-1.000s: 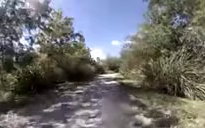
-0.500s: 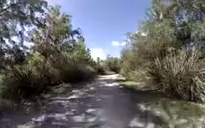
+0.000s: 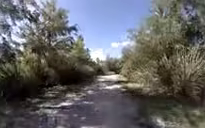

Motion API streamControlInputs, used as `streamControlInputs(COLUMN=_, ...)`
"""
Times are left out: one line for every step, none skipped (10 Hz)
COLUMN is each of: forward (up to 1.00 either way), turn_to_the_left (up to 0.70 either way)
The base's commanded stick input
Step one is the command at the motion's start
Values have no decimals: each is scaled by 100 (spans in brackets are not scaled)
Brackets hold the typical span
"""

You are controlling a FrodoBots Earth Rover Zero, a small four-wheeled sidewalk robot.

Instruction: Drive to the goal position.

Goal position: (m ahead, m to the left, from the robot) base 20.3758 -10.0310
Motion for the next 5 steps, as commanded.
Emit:
streamControlInputs(forward=85, turn_to_the_left=0)
streamControlInputs(forward=85, turn_to_the_left=0)
streamControlInputs(forward=85, turn_to_the_left=0)
streamControlInputs(forward=85, turn_to_the_left=0)
streamControlInputs(forward=85, turn_to_the_left=0)
